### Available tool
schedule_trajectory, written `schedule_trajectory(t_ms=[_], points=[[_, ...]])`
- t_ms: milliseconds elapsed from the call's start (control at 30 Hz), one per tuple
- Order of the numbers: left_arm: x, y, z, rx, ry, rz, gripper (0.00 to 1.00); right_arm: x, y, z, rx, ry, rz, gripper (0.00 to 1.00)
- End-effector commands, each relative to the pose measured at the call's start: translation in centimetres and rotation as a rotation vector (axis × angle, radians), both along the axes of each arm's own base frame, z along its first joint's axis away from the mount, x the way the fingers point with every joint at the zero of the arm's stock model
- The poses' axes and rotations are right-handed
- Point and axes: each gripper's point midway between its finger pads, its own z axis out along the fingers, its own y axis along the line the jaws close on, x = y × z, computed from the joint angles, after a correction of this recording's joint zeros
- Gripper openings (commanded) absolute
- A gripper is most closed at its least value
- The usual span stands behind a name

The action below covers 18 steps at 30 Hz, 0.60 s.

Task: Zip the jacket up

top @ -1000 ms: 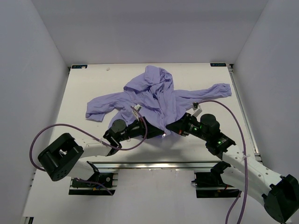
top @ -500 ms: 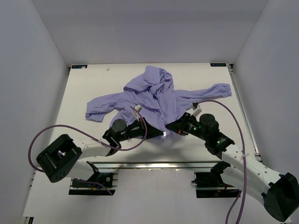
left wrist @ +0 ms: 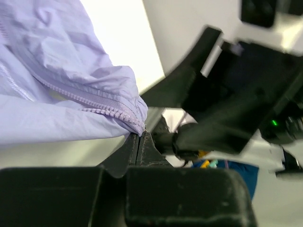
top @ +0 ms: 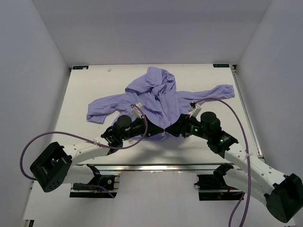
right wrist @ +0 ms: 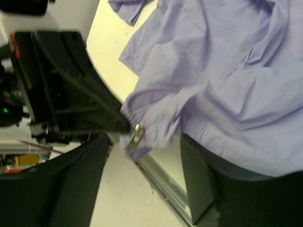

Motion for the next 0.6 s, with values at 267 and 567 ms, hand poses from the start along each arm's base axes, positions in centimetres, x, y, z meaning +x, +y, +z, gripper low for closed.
schedule_trajectory(t_ms=[267, 567], points=[[2.3, 1.0, 0.0, 0.077, 0.121, 0.163, 0.0, -3.8, 0.3, 0.4, -0.083, -0.148, 0.177, 0.7], [2.8, 1.4, 0.0, 0.081, 0.168, 0.214, 0.0, -3.6, 3.3, -1.1, -0.127, -0.154, 0.086, 0.63]])
